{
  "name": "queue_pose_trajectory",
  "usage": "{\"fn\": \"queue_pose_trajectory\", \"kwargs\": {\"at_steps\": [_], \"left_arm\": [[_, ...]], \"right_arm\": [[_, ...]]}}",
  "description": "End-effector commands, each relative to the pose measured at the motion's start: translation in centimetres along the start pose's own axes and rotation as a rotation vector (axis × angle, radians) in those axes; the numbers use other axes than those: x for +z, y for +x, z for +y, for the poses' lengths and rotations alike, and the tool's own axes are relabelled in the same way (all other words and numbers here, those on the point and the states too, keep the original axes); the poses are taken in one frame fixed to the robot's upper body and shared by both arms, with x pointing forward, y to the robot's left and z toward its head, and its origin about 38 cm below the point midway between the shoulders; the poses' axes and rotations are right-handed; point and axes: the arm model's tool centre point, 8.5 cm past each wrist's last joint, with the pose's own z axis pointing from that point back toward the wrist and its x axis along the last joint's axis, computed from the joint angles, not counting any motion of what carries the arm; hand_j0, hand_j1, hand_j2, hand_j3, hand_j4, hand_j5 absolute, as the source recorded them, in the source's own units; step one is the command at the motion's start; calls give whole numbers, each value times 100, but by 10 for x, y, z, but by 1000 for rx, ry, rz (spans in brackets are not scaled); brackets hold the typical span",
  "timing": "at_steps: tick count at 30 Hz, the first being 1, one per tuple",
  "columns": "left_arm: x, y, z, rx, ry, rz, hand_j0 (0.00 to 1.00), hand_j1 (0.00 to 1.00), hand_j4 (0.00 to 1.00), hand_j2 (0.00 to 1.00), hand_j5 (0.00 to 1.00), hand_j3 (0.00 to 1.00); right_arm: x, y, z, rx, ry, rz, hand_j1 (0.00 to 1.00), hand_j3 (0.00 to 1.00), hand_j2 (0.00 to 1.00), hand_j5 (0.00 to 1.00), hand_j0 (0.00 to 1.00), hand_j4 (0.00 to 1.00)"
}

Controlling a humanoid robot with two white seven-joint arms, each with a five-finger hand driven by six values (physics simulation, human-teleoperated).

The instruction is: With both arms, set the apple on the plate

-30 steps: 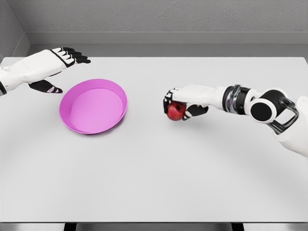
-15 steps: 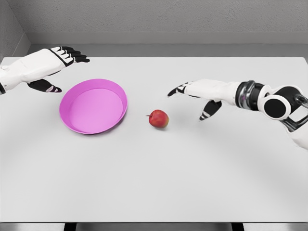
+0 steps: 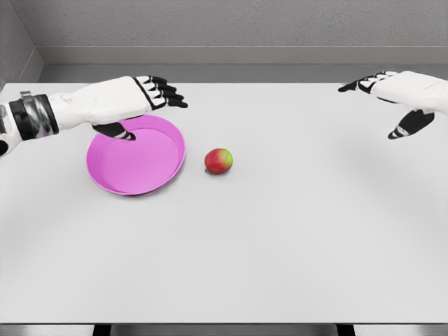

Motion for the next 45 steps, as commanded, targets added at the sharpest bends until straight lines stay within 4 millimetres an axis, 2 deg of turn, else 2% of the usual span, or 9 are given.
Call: {"fn": "queue_pose_trajectory", "kwargs": {"at_steps": [1,5,8,10,15,18,19,25,45], "left_arm": [[-34,33,-14,-8,-68,-111,100,100,100,100,100,100],[-61,48,-4,-55,-115,-177,100,100,100,100,100,100],[-91,68,8,-106,-162,-254,100,100,100,100,100,100],[-105,78,8,-153,-211,-282,100,100,100,100,100,100],[-134,80,-3,-178,-284,-286,100,100,100,100,100,100],[-142,81,-11,-189,-315,-287,100,100,100,100,100,100],[-147,79,-6,-198,-312,-283,100,100,100,100,100,100],[-172,85,-11,-217,-362,-299,100,100,100,100,100,100],[-167,70,-27,-295,-484,-250,100,100,100,100,100,100]], "right_arm": [[2,-1,-2,3,-5,2,100,100,100,100,100,100],[-1,1,5,-3,8,-8,100,100,100,100,100,100],[-3,-1,22,-25,44,-5,100,100,100,100,100,100],[-2,-1,28,-29,58,-5,100,100,100,100,100,100],[-3,-1,35,-36,71,-5,100,100,100,100,100,100],[-3,-1,35,-37,72,-5,100,100,100,100,100,100],[-3,-1,35,-36,71,-5,100,100,100,100,100,100],[-3,-1,35,-36,72,-6,100,100,100,100,100,100],[-3,-1,35,-37,72,-5,100,100,100,100,100,100]]}}
